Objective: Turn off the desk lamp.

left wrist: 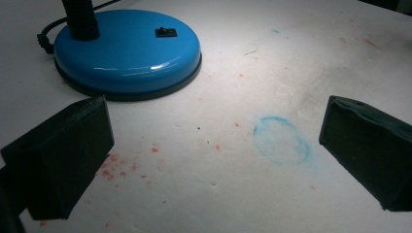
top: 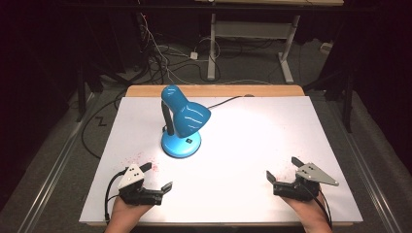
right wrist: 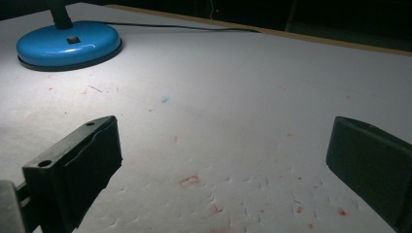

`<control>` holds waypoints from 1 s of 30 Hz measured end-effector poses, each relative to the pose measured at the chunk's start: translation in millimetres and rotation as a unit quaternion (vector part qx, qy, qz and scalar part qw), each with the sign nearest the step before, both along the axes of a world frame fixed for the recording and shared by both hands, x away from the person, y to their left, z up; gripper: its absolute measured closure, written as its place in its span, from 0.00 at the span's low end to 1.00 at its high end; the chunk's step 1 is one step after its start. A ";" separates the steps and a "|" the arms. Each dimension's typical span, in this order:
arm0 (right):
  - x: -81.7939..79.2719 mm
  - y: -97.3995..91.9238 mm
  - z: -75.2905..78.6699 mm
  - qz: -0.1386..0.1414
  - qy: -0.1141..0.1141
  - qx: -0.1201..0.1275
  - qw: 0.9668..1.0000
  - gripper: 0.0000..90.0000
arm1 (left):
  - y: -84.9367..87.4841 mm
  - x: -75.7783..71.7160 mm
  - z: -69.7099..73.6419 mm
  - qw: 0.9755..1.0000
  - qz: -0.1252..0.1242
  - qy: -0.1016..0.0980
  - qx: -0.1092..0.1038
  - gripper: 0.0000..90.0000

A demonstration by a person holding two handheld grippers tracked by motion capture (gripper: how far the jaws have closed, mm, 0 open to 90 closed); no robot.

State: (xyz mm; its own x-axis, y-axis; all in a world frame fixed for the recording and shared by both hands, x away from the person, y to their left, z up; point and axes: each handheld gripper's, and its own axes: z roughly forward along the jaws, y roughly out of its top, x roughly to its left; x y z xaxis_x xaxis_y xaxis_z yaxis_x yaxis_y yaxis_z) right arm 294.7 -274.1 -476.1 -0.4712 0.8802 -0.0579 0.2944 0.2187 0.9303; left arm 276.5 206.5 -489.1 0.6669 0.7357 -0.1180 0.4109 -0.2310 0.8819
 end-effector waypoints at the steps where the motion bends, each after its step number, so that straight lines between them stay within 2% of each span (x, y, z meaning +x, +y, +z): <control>1: -0.6 -0.6 0.7 -0.005 -0.002 0.001 1.000 0.00 | -0.1 0.0 -0.1 1.000 -0.002 0.000 0.003 0.00; 5: 0.0 -1.5 1.5 -0.007 -0.004 0.000 1.000 0.00 | 1.9 -1.2 -0.2 1.000 0.004 -0.004 -0.004 0.00; 9: 0.9 -2.6 2.0 -0.007 -0.007 0.005 1.000 0.00 | 3.0 -2.2 0.6 1.000 0.004 -0.007 0.005 0.00; 12: 2.5 -2.2 1.6 -0.007 -0.002 0.002 1.000 0.01 | 5.8 -1.6 1.8 1.000 0.009 -0.004 -0.007 0.00; 17: 2.5 -1.0 2.2 -0.003 -0.005 0.003 1.000 0.02 | 7.5 -0.4 1.4 1.000 0.007 0.000 -0.004 0.01; 20: 2.5 -0.6 1.9 -0.001 -0.001 0.004 1.000 0.01 | 9.7 0.0 3.1 1.000 0.009 0.002 -0.018 0.04; 24: 2.5 -1.9 1.8 0.000 0.001 0.003 1.000 0.01 | 10.7 -1.0 4.1 1.000 0.001 0.003 -0.017 0.11; 30: 2.3 -2.4 2.0 0.001 0.000 0.001 1.000 0.01 | 11.3 3.0 2.1 0.999 0.000 0.014 -0.029 0.19</control>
